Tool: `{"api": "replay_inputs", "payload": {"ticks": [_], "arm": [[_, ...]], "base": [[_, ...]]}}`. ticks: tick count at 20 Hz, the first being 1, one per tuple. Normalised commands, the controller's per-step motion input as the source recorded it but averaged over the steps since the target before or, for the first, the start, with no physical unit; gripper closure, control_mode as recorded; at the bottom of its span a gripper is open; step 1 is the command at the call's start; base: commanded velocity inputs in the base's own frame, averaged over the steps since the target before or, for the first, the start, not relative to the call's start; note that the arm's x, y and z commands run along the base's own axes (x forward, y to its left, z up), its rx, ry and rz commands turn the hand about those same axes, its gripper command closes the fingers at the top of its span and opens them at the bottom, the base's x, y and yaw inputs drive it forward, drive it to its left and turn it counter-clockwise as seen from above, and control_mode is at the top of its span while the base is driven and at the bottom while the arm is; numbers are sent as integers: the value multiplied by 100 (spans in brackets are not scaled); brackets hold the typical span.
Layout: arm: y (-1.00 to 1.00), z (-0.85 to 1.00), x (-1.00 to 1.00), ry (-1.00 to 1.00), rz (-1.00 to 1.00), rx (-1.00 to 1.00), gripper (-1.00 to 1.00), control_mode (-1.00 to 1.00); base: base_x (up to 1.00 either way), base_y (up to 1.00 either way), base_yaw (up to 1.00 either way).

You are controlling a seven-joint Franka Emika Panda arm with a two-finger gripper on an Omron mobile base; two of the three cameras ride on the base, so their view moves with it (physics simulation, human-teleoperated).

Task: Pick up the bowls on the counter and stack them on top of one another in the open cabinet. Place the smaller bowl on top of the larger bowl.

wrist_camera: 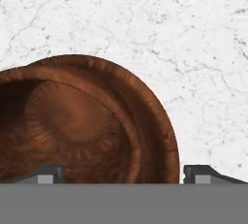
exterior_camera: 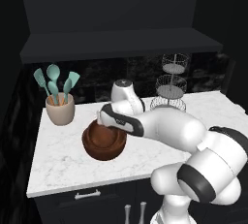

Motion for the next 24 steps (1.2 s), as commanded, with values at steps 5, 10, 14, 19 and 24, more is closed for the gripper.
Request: {"api": "replay_inputs", "payload": {"ticks": [5, 10, 14, 19, 24], "arm": [[-21, -36, -22, 0, 0, 0, -100, -100], [1, -51, 0, 2, 0, 0, -100, -100], [16, -43, 12, 0, 0, 0, -100, -100], [18, -44, 11, 1, 0, -1, 100, -100], [0, -3, 0, 0, 0, 0, 100, -100]], "base": [[0, 0, 0], [0, 0, 0], [0, 0, 0], [0, 0, 0], [0, 0, 0]]}}
